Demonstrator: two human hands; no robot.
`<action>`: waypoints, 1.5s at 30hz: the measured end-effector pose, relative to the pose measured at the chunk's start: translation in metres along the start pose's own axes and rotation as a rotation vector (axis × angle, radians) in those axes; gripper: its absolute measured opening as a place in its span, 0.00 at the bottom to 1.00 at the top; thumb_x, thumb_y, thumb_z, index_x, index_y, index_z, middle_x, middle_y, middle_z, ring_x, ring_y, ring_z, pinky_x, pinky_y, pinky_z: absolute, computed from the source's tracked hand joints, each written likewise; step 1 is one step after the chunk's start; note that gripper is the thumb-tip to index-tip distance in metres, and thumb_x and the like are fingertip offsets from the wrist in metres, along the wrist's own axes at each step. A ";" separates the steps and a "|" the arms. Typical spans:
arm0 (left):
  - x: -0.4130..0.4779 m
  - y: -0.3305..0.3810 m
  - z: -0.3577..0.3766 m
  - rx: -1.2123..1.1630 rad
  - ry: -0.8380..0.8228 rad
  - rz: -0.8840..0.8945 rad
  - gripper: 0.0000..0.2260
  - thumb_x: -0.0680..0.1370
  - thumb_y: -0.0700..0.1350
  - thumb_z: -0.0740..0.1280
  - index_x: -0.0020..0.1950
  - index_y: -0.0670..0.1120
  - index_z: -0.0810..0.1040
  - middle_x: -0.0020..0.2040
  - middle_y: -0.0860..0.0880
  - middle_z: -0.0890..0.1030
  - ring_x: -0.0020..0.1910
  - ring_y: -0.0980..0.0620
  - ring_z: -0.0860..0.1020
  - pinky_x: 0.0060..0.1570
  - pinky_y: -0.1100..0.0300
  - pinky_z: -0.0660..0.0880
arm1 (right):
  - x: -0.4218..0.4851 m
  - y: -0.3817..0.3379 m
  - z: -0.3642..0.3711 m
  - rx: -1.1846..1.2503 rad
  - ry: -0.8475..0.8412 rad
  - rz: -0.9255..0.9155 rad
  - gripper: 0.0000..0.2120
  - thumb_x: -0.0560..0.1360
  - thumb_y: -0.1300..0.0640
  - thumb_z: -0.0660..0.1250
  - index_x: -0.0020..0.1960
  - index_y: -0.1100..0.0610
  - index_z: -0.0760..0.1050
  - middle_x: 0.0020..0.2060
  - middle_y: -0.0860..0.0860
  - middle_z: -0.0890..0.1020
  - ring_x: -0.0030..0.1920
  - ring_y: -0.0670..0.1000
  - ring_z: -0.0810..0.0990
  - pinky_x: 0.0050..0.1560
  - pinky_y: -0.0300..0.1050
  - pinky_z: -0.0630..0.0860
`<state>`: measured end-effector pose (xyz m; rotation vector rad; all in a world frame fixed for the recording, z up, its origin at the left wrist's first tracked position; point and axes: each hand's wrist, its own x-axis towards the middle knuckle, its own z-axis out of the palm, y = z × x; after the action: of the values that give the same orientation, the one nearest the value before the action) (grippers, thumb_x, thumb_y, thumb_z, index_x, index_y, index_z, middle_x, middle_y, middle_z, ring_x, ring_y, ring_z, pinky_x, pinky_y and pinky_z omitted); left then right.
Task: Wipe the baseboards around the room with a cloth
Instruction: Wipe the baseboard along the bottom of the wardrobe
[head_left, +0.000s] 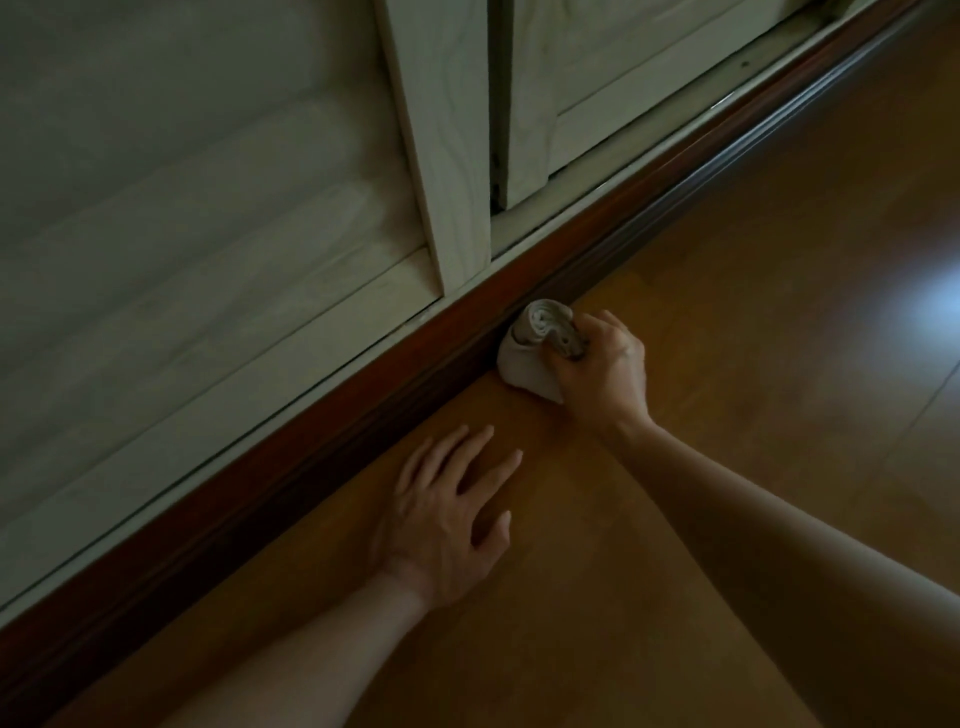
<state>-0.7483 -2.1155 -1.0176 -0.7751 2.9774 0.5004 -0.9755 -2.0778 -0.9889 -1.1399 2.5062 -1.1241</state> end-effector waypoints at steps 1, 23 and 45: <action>0.000 -0.001 0.002 -0.003 0.010 0.006 0.25 0.79 0.61 0.58 0.77 0.63 0.63 0.79 0.52 0.63 0.78 0.49 0.59 0.76 0.46 0.57 | 0.002 0.002 -0.002 -0.009 0.013 0.000 0.06 0.75 0.56 0.70 0.51 0.56 0.79 0.45 0.49 0.75 0.43 0.48 0.75 0.44 0.47 0.75; 0.000 0.000 0.000 0.025 0.015 0.009 0.25 0.79 0.59 0.56 0.76 0.61 0.68 0.77 0.49 0.68 0.77 0.47 0.64 0.73 0.43 0.63 | 0.032 0.018 -0.024 -0.023 0.100 0.098 0.06 0.76 0.57 0.69 0.52 0.54 0.79 0.48 0.51 0.77 0.52 0.55 0.77 0.54 0.51 0.77; 0.000 0.001 -0.001 0.042 0.007 0.003 0.24 0.79 0.59 0.55 0.76 0.61 0.68 0.77 0.49 0.69 0.77 0.47 0.64 0.74 0.43 0.62 | 0.061 0.038 -0.037 -0.059 0.190 0.184 0.07 0.76 0.53 0.68 0.51 0.54 0.81 0.47 0.49 0.76 0.46 0.49 0.74 0.44 0.39 0.71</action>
<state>-0.7488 -2.1152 -1.0164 -0.7707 2.9858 0.4342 -1.0555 -2.0832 -0.9805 -0.8288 2.7368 -1.1647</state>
